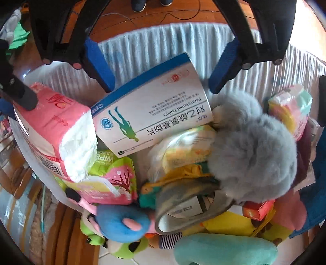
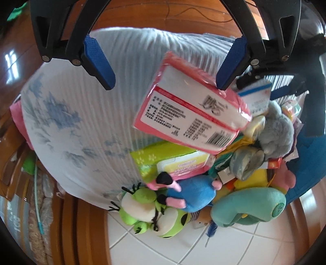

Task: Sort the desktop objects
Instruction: 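Grasp the white-pink barcode tissue pack with the right gripper while the left approaches the paracetamol box, then grasp the white paracetamol tablet box with the left gripper while the right lifts its tissue pack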

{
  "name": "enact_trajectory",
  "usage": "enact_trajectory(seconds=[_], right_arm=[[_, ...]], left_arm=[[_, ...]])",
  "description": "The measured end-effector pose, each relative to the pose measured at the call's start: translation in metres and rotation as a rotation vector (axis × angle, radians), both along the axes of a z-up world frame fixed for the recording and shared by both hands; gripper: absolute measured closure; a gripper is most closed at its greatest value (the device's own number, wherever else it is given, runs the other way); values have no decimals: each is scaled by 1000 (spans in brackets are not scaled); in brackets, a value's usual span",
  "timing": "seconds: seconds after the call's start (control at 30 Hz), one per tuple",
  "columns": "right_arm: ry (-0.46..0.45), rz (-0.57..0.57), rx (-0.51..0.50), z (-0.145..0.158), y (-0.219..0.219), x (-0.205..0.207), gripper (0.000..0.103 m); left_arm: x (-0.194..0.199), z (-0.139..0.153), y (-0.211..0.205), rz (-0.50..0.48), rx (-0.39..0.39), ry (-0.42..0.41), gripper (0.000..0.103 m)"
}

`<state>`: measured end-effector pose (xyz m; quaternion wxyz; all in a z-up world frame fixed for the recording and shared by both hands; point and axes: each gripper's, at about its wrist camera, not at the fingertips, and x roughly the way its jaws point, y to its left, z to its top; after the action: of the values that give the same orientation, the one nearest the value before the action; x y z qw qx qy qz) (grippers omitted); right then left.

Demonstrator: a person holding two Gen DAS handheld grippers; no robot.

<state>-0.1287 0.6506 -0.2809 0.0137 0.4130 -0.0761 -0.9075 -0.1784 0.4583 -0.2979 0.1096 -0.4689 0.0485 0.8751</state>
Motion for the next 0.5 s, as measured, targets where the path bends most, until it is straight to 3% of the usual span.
enact_trajectory(seconds=[0.37, 0.5], right_arm=[[68, 147, 21, -2, -7, -40, 0], [80, 181, -26, -9, -1, -51, 0]], left_arm=[[-25, 3, 3, 23, 8, 15, 10], [-30, 4, 4, 27, 10, 30, 14]])
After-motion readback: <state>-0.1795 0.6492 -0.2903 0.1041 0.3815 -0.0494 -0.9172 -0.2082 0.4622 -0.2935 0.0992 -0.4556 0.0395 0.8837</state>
